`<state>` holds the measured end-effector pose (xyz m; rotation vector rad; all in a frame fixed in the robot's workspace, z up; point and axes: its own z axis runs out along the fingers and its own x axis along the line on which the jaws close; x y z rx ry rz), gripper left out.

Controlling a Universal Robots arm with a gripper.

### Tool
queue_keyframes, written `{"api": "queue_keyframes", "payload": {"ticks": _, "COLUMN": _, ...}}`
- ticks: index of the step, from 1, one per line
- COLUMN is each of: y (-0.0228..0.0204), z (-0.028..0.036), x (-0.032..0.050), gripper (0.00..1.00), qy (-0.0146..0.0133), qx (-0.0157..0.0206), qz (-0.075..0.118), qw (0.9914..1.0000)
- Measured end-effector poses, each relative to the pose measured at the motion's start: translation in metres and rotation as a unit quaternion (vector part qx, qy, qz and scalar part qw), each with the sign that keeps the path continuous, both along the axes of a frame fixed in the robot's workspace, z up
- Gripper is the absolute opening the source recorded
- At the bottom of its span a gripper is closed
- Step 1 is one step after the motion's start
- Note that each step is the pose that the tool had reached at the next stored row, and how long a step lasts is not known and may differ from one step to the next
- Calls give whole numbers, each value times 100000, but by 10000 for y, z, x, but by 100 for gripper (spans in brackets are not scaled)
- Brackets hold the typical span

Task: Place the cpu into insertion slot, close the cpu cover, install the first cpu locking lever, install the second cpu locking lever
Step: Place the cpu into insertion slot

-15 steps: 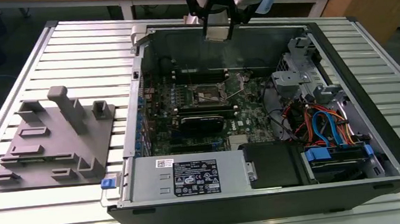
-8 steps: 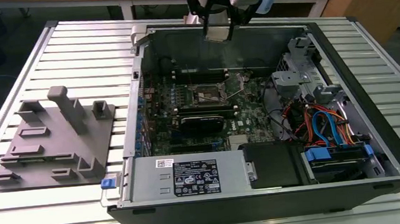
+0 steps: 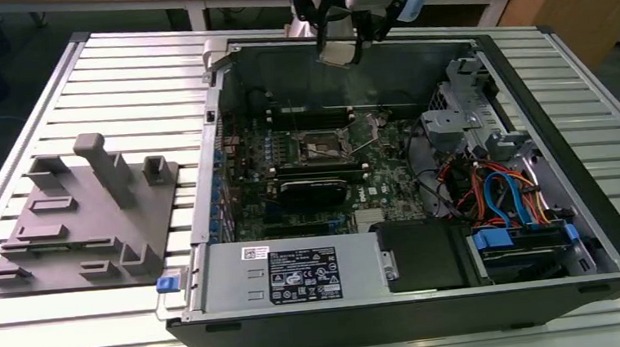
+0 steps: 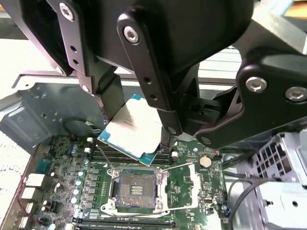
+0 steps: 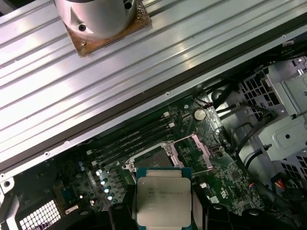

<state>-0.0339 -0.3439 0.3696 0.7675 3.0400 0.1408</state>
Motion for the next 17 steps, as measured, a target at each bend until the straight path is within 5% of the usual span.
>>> {"api": "queue_keyframes", "payload": {"ticks": 17, "y": 0, "z": 0, "x": 0, "gripper": 54, "qy": 1, "qx": -5, "qz": -2453, "qw": 99970}}
